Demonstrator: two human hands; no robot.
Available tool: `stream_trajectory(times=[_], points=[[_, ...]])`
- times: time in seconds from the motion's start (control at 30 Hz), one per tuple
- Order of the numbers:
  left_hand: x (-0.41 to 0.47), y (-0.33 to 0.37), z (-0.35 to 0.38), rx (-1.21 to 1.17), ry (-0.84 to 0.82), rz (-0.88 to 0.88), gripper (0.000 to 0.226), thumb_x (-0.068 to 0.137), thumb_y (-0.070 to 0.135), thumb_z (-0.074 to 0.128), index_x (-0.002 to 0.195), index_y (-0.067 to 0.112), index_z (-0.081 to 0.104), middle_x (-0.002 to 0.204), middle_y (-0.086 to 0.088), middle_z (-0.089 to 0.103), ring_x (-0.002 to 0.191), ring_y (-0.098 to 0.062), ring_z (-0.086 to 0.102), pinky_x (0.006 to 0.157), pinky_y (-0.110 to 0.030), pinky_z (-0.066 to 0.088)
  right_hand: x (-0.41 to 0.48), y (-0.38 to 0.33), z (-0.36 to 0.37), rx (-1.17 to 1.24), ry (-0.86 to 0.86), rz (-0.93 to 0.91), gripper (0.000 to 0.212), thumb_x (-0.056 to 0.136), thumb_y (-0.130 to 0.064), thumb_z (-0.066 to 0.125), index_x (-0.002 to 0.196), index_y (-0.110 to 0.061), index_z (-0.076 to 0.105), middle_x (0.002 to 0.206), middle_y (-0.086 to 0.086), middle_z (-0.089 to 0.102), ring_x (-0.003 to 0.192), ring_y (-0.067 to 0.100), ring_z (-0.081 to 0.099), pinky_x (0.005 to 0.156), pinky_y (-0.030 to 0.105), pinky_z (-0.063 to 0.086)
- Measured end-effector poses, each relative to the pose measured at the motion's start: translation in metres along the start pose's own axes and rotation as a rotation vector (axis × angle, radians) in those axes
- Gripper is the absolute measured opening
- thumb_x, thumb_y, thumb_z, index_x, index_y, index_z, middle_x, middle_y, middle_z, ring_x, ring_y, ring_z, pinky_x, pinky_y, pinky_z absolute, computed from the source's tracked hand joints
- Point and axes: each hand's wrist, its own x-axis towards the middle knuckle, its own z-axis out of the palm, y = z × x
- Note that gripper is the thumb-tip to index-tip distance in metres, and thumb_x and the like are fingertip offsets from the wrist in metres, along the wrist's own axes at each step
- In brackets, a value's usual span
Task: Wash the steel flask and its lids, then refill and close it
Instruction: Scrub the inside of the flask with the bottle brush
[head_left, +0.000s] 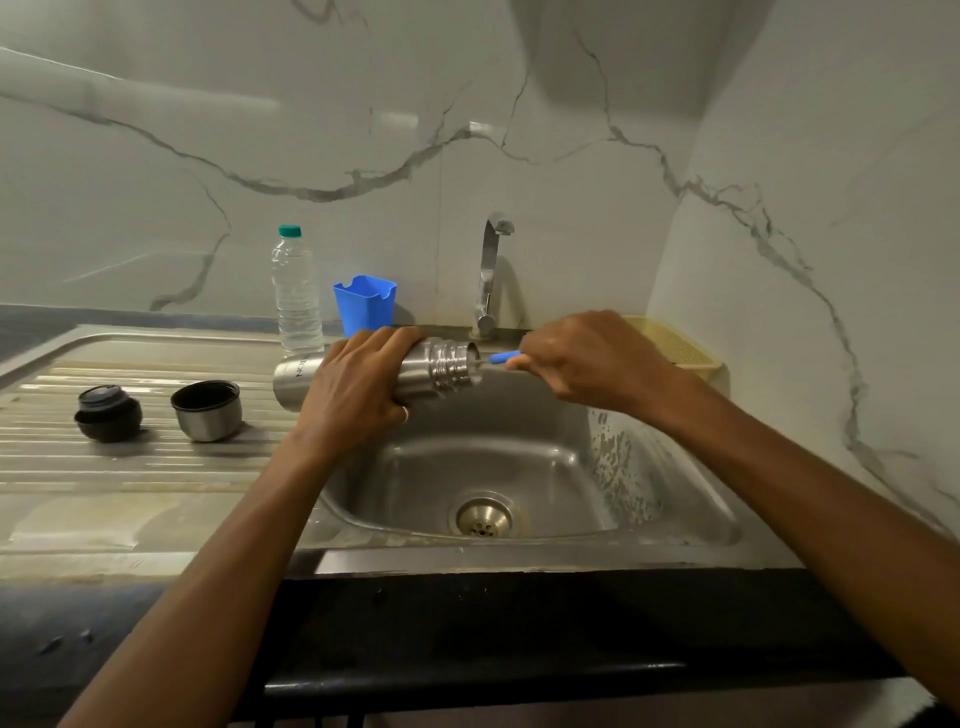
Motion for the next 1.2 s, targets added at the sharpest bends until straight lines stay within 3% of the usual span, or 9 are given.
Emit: stream_trajectory(times=[0.23, 0.37, 0.5, 0.67, 0.77, 0.9, 1.03, 1.1, 1.2], points=[[0.001, 0.000, -0.004, 0.005, 0.016, 0.020, 0.081, 0.058, 0.019, 0.083, 0.132, 0.022, 0.051, 0.111, -0.003, 0.063, 0.098, -0.029, 0.058, 0.084, -0.042, 0.044, -0.009, -0.011, 0.005, -0.332, 0.200, -0.143, 0.021, 0.103, -0.026, 0.058, 0.093, -0.010, 0.066, 0.066, 0.002, 0.051, 0.052, 0.017, 0.044, 0.045, 0.030, 0.026], [-0.001, 0.000, -0.005, 0.018, 0.028, 0.045, 0.078, 0.061, 0.017, 0.082, 0.132, 0.022, 0.051, 0.113, -0.003, 0.063, 0.100, -0.028, 0.058, 0.087, -0.043, 0.045, 0.005, -0.016, 0.002, 0.115, -0.057, 0.078, 0.034, 0.100, -0.036, 0.058, 0.072, -0.017, 0.061, 0.055, -0.004, 0.048, 0.043, 0.014, 0.038, 0.046, 0.028, 0.028], [-0.001, 0.000, -0.005, 0.031, 0.033, 0.054, 0.077, 0.062, 0.016, 0.082, 0.132, 0.022, 0.051, 0.113, -0.002, 0.063, 0.100, -0.028, 0.058, 0.088, -0.044, 0.046, 0.017, -0.013, -0.009, 0.643, -0.363, 0.397, 0.036, 0.100, -0.041, 0.058, 0.081, -0.017, 0.076, 0.059, -0.002, 0.063, 0.047, 0.005, 0.050, 0.048, 0.018, 0.039], [-0.002, -0.006, -0.004, -0.017, 0.023, -0.020, 0.081, 0.060, 0.018, 0.080, 0.134, 0.024, 0.049, 0.113, -0.002, 0.063, 0.099, -0.030, 0.057, 0.084, -0.043, 0.044, 0.003, -0.007, 0.004, -0.198, 0.153, -0.102, 0.020, 0.099, -0.028, 0.063, 0.102, -0.011, 0.074, 0.070, 0.000, 0.062, 0.057, 0.016, 0.051, 0.052, 0.026, 0.026], [-0.002, -0.005, -0.004, 0.008, 0.011, 0.008, 0.080, 0.060, 0.019, 0.081, 0.134, 0.023, 0.049, 0.112, -0.002, 0.063, 0.099, -0.029, 0.057, 0.085, -0.043, 0.044, -0.003, -0.010, 0.015, -0.279, 0.237, -0.225, 0.021, 0.101, -0.019, 0.059, 0.112, -0.006, 0.071, 0.076, 0.003, 0.063, 0.063, 0.016, 0.050, 0.049, 0.029, 0.030], [-0.002, -0.004, -0.002, 0.018, 0.019, 0.050, 0.077, 0.061, 0.016, 0.082, 0.131, 0.023, 0.050, 0.113, -0.002, 0.063, 0.099, -0.028, 0.056, 0.088, -0.043, 0.045, 0.007, -0.018, 0.009, 0.195, -0.002, 0.067, 0.028, 0.099, -0.031, 0.058, 0.082, -0.013, 0.071, 0.058, -0.003, 0.057, 0.048, 0.013, 0.039, 0.047, 0.028, 0.031], [-0.002, -0.005, -0.004, 0.021, 0.043, 0.073, 0.076, 0.061, 0.012, 0.082, 0.130, 0.022, 0.052, 0.113, -0.002, 0.063, 0.100, -0.028, 0.057, 0.087, -0.045, 0.046, 0.016, -0.020, -0.009, 0.946, -0.437, 0.580, 0.038, 0.102, -0.038, 0.055, 0.086, -0.011, 0.077, 0.063, -0.005, 0.070, 0.051, 0.002, 0.053, 0.055, 0.018, 0.040], [-0.002, -0.005, -0.004, 0.023, 0.046, 0.064, 0.076, 0.061, 0.013, 0.081, 0.131, 0.022, 0.052, 0.113, -0.002, 0.063, 0.100, -0.028, 0.057, 0.086, -0.044, 0.046, 0.015, -0.019, -0.010, 0.672, -0.344, 0.444, 0.038, 0.102, -0.038, 0.055, 0.088, -0.009, 0.075, 0.066, -0.004, 0.070, 0.051, 0.003, 0.053, 0.054, 0.019, 0.039], [-0.002, -0.008, -0.005, -0.005, 0.046, 0.025, 0.078, 0.061, 0.015, 0.080, 0.132, 0.023, 0.051, 0.115, -0.002, 0.062, 0.102, -0.028, 0.056, 0.087, -0.043, 0.044, 0.005, -0.013, -0.006, -0.019, -0.069, -0.097, 0.017, 0.100, -0.025, 0.060, 0.096, -0.010, 0.066, 0.080, 0.002, 0.063, 0.062, 0.015, 0.051, 0.055, 0.028, 0.041]])
